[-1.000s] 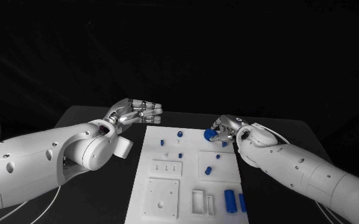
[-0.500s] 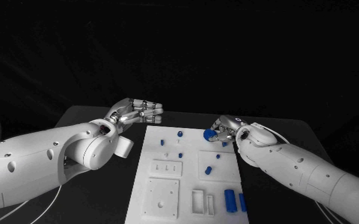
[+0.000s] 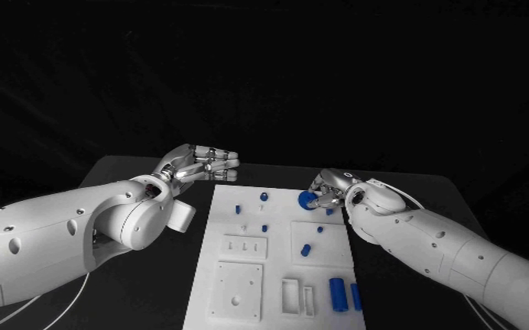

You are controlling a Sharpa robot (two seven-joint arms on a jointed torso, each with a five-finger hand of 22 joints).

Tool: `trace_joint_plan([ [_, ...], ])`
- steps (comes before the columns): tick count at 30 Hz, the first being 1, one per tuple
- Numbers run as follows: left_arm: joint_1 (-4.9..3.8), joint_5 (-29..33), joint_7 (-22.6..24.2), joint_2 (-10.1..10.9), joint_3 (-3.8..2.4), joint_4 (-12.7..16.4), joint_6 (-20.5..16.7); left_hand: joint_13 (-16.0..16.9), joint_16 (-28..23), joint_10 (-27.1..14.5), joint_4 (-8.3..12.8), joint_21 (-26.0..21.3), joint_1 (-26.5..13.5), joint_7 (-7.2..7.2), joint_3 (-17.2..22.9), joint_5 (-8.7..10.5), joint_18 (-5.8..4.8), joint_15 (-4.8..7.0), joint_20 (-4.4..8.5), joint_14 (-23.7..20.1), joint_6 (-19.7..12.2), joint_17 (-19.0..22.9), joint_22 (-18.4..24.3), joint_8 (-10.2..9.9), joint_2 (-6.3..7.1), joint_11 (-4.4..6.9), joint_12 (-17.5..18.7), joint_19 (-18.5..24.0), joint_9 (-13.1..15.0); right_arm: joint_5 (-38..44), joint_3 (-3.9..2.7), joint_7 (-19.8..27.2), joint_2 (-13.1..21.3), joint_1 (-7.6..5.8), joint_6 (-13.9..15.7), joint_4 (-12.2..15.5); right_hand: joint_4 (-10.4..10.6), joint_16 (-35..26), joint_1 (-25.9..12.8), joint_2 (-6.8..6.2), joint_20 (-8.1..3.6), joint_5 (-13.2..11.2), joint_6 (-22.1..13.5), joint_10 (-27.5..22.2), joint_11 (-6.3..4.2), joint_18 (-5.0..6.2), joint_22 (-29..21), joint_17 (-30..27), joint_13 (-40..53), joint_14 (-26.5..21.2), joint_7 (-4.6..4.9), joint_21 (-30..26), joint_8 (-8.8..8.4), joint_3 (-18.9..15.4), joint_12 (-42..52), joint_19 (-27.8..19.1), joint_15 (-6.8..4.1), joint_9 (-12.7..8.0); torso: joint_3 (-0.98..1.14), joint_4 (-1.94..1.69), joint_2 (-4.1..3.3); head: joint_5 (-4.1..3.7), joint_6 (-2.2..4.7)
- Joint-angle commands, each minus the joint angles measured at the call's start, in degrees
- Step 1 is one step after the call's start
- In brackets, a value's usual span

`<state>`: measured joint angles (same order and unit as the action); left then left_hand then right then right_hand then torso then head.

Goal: Assemble the parts on the task board

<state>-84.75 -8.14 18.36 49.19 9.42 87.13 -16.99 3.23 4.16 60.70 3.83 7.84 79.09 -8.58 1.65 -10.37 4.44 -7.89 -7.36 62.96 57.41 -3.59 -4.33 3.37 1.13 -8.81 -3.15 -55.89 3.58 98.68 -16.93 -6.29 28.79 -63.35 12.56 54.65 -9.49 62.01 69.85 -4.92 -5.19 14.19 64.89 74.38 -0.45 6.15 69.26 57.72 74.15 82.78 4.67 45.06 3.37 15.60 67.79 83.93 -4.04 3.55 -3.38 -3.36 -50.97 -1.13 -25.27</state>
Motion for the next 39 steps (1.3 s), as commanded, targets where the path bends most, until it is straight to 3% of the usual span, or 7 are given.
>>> trace_joint_plan([
  [1, -0.04, -0.33, 0.29, -0.05, -0.03, 0.11, 0.84, 0.09, -0.07, -0.13, 0.24, 0.33, 0.22, -0.24, 0.02, 0.25, -0.10, -0.25, -0.14, -0.17, -0.18, -0.06, 0.05, 0.18, -0.27, 0.14, -0.21, -0.38, 0.08, 3.48, 0.13, 0.09, 0.13, 0.24, -0.25, 1.04, -0.03, 0.22, 0.05, 0.98, -0.26, -0.82, 1.03, 0.68, -0.13, -1.08, 0.34, 0.05, 0.25, 0.21, -0.15, 0.50, 0.18, 0.25, 0.46, 2.72, -0.19, 0.16, -0.02, -0.01, 0.01, 0.02, 0.08],
  [4, -0.04, -0.34, 0.28, -0.01, -0.03, 0.13, 0.85, 0.09, -0.07, -0.13, 0.24, 0.33, 0.22, -0.24, 0.02, 0.25, -0.10, -0.25, -0.14, -0.17, -0.18, -0.06, 0.05, 0.18, -0.27, 0.14, -0.21, -0.38, 0.08, 4.94, 0.13, -0.24, 0.36, 0.24, 0.65, 2.35, -0.04, 0.28, -0.06, 1.09, -0.30, -1.91, 1.31, 0.78, -0.16, -1.13, 0.54, 0.10, 0.29, 0.23, -0.26, 0.52, 0.17, 0.04, 0.48, 2.75, -0.21, 0.15, -0.06, -0.03, 0.01, 0.07, 0.10],
  [6, -0.04, -0.35, 0.28, 0.05, -0.03, 0.18, 0.85, 0.09, -0.07, -0.13, 0.24, 0.33, 0.22, -0.24, 0.02, 0.25, -0.10, -0.25, -0.14, -0.17, -0.18, -0.06, 0.05, 0.18, -0.27, 0.14, -0.21, -0.38, 0.08, 5.66, 0.13, -0.70, 0.62, 0.24, 1.03, 3.66, 0.25, 0.33, -0.23, 1.16, -0.37, -3.98, 1.17, 0.88, -0.15, -1.11, 0.69, 0.15, 0.32, 0.24, -0.25, 0.58, 0.18, -0.22, 0.52, 2.79, -0.27, 0.14, -0.08, -0.03, 0.03, 0.09, 0.07],
  [15, -0.04, -0.37, 0.29, 0.32, -0.03, 0.48, 0.72, 0.09, -0.07, -0.14, 0.30, 0.33, 0.34, -0.24, 0.04, 0.19, -0.09, -0.26, -0.14, -0.21, -0.17, -0.06, 0.05, 0.18, -0.22, 0.14, -0.22, -0.36, 0.08, 10.45, 0.12, -3.35, 1.77, 0.24, 4.62, 10.06, 1.39, 0.50, 0.24, 0.76, -0.51, -4.59, 1.77, 1.20, -0.29, -1.16, 1.46, 0.28, 0.53, 0.26, -0.47, 0.60, 0.20, -0.18, 0.64, 2.98, -0.42, 0.17, -0.15, 0.03, 0.08, 0.54, 0.32],
  [21, -0.05, -0.37, 0.27, 0.43, -0.04, 0.73, 0.58, 0.09, -0.07, -0.14, 0.30, 0.33, 0.34, -0.24, 0.04, 0.19, -0.09, -0.26, -0.14, -0.21, -0.17, -0.06, 0.05, 0.18, -0.22, 0.14, -0.22, -0.36, 0.08, 13.80, 0.13, -3.86, 1.51, 0.24, 4.79, 13.23, 1.78, 0.50, 0.41, 0.47, -0.52, -4.79, 1.82, 1.31, -0.25, -1.23, 1.84, 0.25, 0.61, 0.24, -0.48, 0.77, 0.18, 0.15, 0.68, 3.00, -0.43, 0.16, -0.13, -0.01, 0.00, 0.86, 0.55],
  [29, -0.06, -0.41, 0.26, 0.22, -0.04, 0.75, 0.57, 0.09, -0.07, -0.14, 0.30, 0.33, 0.34, -0.24, 0.04, 0.19, -0.09, -0.26, -0.14, -0.21, -0.17, -0.06, 0.05, 0.18, -0.22, 0.14, -0.22, -0.36, 0.08, 17.14, 0.50, -4.55, -0.16, 0.26, 5.08, 14.28, 2.11, 0.41, 0.42, 0.20, -0.54, -4.44, 1.59, 1.28, -0.21, -1.23, 1.99, 0.14, 0.57, 0.22, -0.40, 0.63, 0.17, 0.28, 0.58, 3.03, -0.45, 0.15, -0.15, -0.16, 0.02, 0.98, 0.64],
  [39, -0.03, -0.44, 0.31, -0.96, -0.02, -0.19, 0.79, 0.09, -0.08, -0.15, 0.33, 0.34, 0.33, -0.24, 0.12, 0.12, -0.08, -0.26, -0.14, -0.21, -0.18, -0.06, 0.06, 0.18, -0.22, 0.14, -0.22, -0.36, 0.08, 19.52, 1.99, -5.25, -3.61, 0.40, 5.38, 12.20, 2.45, 0.42, 0.56, -0.24, -0.56, -3.79, 1.14, 1.25, -0.14, -1.14, 2.14, 0.14, 0.58, 0.23, -0.28, 0.35, 0.18, 0.93, 0.53, 3.09, -0.46, 0.15, -0.16, -0.20, -0.06, 1.16, 0.56],
])
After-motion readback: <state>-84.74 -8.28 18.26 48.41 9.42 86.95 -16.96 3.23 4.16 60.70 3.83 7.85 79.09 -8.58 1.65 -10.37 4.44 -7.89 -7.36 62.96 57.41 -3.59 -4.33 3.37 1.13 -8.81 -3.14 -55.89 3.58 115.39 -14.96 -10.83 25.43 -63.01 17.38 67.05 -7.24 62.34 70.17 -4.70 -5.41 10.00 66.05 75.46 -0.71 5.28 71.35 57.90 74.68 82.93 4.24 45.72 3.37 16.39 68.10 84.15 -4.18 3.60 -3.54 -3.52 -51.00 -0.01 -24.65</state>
